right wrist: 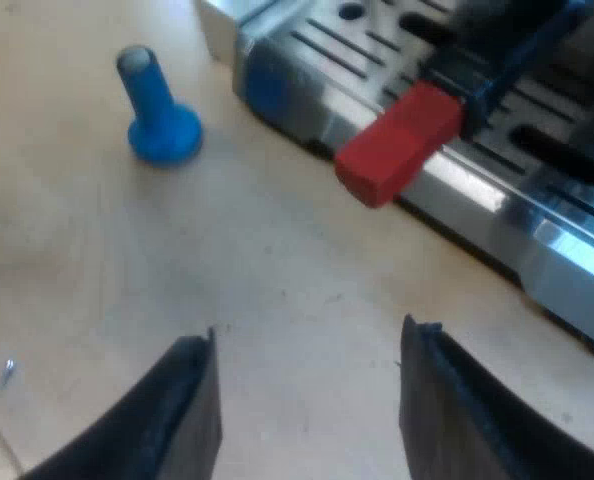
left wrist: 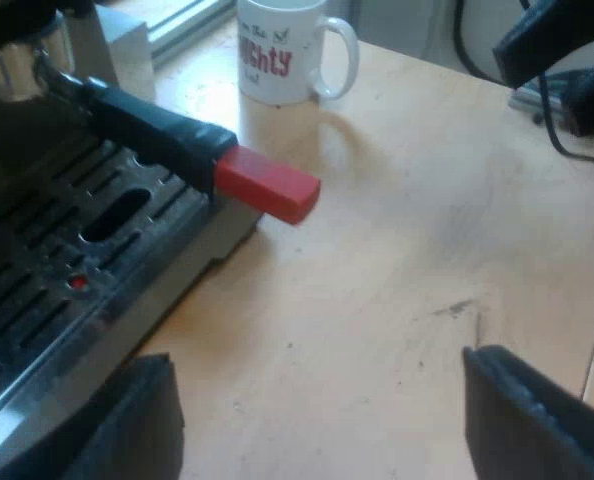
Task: Grind coffee beans and then tamp
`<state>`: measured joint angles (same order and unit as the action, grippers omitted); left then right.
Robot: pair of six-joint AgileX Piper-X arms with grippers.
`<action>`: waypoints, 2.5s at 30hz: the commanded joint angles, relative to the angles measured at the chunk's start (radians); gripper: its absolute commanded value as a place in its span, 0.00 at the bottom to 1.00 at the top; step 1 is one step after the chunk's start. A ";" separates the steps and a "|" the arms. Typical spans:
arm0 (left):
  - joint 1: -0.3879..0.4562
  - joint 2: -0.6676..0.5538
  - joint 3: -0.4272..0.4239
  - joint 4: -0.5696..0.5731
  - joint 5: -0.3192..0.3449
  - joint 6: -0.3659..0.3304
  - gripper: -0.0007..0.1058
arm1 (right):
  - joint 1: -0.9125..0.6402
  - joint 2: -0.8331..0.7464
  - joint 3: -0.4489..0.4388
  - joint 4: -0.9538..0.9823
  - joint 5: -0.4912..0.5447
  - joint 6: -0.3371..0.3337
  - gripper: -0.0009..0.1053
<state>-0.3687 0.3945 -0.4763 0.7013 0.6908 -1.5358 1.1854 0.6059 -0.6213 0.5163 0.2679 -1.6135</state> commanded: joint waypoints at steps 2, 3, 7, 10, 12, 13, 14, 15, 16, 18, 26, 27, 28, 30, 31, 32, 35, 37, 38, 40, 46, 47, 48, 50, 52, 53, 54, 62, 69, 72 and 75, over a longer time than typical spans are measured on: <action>-0.042 -0.006 0.036 -0.036 0.034 0.001 0.59 | 0.247 0.135 0.020 -0.150 0.438 0.095 0.43; -0.045 -0.006 0.036 -0.036 0.033 0.001 0.59 | 0.292 0.187 0.020 -0.198 0.502 0.101 0.43; -0.111 -0.006 0.036 -0.035 0.033 0.014 0.59 | 0.321 0.301 0.020 -0.311 0.574 0.156 0.43; -0.129 0.004 0.036 -0.035 0.033 0.015 0.59 | 0.320 0.378 0.020 -0.390 0.630 0.180 0.43; -0.129 0.006 0.036 -0.035 0.033 0.015 0.59 | 0.320 0.425 0.020 -0.451 0.675 0.180 0.43; -0.129 0.006 0.036 -0.035 0.033 0.015 0.59 | 0.320 0.433 0.020 -0.463 0.679 0.182 0.43; -0.129 0.006 0.036 -0.035 0.033 0.015 0.59 | 0.320 0.455 0.020 -0.484 0.688 0.188 0.42; -0.129 0.006 0.036 -0.035 0.033 0.015 0.59 | 0.320 0.472 0.020 -0.495 0.702 0.203 0.39; -0.129 0.006 0.036 -0.035 0.033 0.015 0.59 | 0.320 0.478 0.020 -0.497 0.706 0.205 0.38; -0.129 0.006 0.036 -0.035 0.033 0.015 0.59 | 0.320 0.498 0.020 -0.506 0.722 0.205 0.29; -0.129 0.006 0.036 -0.033 0.033 0.015 0.59 | 0.318 0.511 0.020 -0.516 0.725 0.227 0.20; -0.129 0.006 0.036 -0.033 0.033 0.015 0.59 | 0.318 0.511 0.020 -0.516 0.729 0.227 0.20; -0.129 0.006 0.036 -0.033 0.033 0.015 0.59 | 0.318 0.511 0.020 -0.516 0.739 0.227 0.20; -0.129 0.006 0.036 -0.033 0.033 0.015 0.59 | 0.311 0.511 0.020 -0.516 0.768 0.227 0.20; -0.129 0.006 0.040 -0.033 0.033 0.015 0.59 | 0.307 0.511 0.020 -0.516 0.767 0.227 0.20; -0.129 0.006 0.046 -0.040 0.033 0.015 0.59 | 0.296 0.514 0.020 -0.516 0.763 0.234 0.20; -0.129 0.006 0.079 -0.080 0.033 0.015 0.59 | 0.268 0.532 0.020 -0.516 0.759 0.245 0.20; -0.129 0.006 0.094 -0.085 0.033 0.015 0.59 | 0.260 0.548 0.020 -0.516 0.750 0.246 0.20; -0.129 0.006 0.102 -0.085 0.033 0.015 0.59 | 0.260 0.559 0.020 -0.532 0.737 0.246 0.20; -0.129 0.006 0.102 -0.088 0.033 0.015 0.59 | 0.260 0.585 0.020 -0.553 0.736 0.246 0.20; -0.129 0.006 0.102 -0.100 0.033 0.008 0.59 | 0.260 0.655 0.020 -0.639 0.753 0.249 0.20; -0.129 0.006 0.102 -0.100 0.033 0.008 0.59 | 0.260 0.667 0.020 -0.655 0.753 0.249 0.20; -0.129 0.006 0.102 -0.100 0.033 0.008 0.59 | 0.260 0.676 0.020 -0.664 0.753 0.249 0.20; -0.129 0.006 0.102 -0.100 0.033 0.008 0.59 | 0.260 0.689 0.020 -0.677 0.769 0.249 0.20; -0.129 0.006 0.102 -0.100 0.033 0.008 0.59 | 0.260 0.697 0.020 -0.693 0.782 0.249 0.20; -0.129 0.006 0.102 -0.100 0.033 0.008 0.59 | 0.260 0.701 0.020 -0.702 0.794 0.249 0.20; -0.129 0.006 0.102 -0.100 0.033 0.008 0.59 | 0.260 0.701 0.020 -0.707 0.802 0.249 0.20; -0.129 0.006 0.102 -0.100 0.033 0.008 0.59 | 0.223 0.701 0.020 -0.715 0.811 0.249 0.20; -0.129 0.006 0.102 -0.100 0.033 0.008 0.59 | 0.162 0.701 0.020 -0.721 0.774 0.249 0.20; -0.129 0.006 0.102 -0.100 0.033 0.008 0.59 | 0.162 0.701 0.020 -0.721 0.774 0.249 0.20; -0.129 0.006 0.102 -0.100 0.033 0.008 0.59 | 0.154 0.701 0.020 -0.723 0.777 0.240 0.20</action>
<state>-0.4918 0.3996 -0.3713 0.6167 0.7138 -1.5283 1.3482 1.3061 -0.5979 -0.2050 1.0309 -1.3653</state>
